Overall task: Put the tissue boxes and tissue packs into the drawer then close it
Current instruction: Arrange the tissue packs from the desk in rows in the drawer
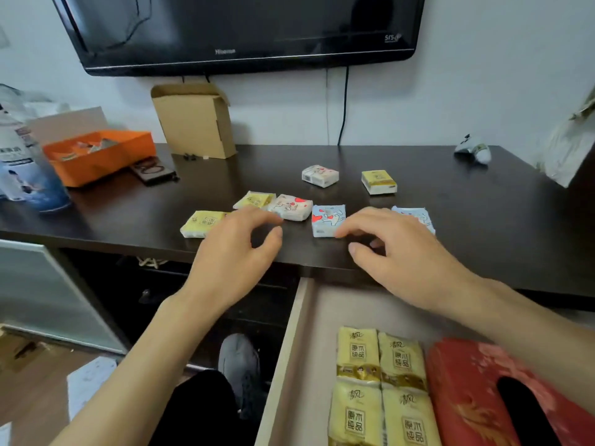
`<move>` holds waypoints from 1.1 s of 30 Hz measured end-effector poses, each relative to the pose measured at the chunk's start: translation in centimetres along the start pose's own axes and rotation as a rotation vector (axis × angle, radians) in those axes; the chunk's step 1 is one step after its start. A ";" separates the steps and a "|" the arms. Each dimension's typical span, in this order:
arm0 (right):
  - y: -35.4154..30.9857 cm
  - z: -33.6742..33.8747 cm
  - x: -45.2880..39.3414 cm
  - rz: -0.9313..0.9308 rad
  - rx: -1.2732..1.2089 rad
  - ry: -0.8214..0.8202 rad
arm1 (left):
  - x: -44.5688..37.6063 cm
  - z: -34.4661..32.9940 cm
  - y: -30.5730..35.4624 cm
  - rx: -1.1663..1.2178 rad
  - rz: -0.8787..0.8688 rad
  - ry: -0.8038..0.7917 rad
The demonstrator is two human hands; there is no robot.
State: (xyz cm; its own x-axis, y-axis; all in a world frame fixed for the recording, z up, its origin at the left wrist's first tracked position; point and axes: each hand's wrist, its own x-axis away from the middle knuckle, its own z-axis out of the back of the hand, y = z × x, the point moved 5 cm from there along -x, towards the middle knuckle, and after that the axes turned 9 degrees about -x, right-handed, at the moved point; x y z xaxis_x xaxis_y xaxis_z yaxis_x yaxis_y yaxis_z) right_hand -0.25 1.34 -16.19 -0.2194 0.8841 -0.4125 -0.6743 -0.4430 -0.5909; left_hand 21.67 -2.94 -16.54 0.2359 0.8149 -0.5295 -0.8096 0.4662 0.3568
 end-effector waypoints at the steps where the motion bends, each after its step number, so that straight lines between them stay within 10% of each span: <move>1: -0.1 -0.8 -1.8 -0.004 0.002 -0.011 | -0.6 0.3 -1.2 -0.065 0.054 0.032; 9: -0.2 -8.3 -14.2 -0.053 0.108 -0.143 | -1.7 -0.3 -10.2 -0.449 0.485 -0.073; 20: 1.9 -13.1 -21.4 -0.174 0.252 -0.148 | -1.0 -0.1 -11.4 -0.390 0.419 0.007; 33: 7.4 -2.0 -15.2 -0.269 0.382 0.027 | -1.3 -0.9 -7.3 0.046 0.270 0.136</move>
State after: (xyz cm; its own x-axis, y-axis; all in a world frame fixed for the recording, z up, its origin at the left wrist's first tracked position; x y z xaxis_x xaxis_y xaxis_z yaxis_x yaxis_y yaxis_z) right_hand -0.53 -15.67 -15.70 0.0134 0.9538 -0.3003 -0.9170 -0.1080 -0.3840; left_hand 26.79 -7.70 -19.17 -0.0609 0.8592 -0.5080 -0.8074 0.2568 0.5312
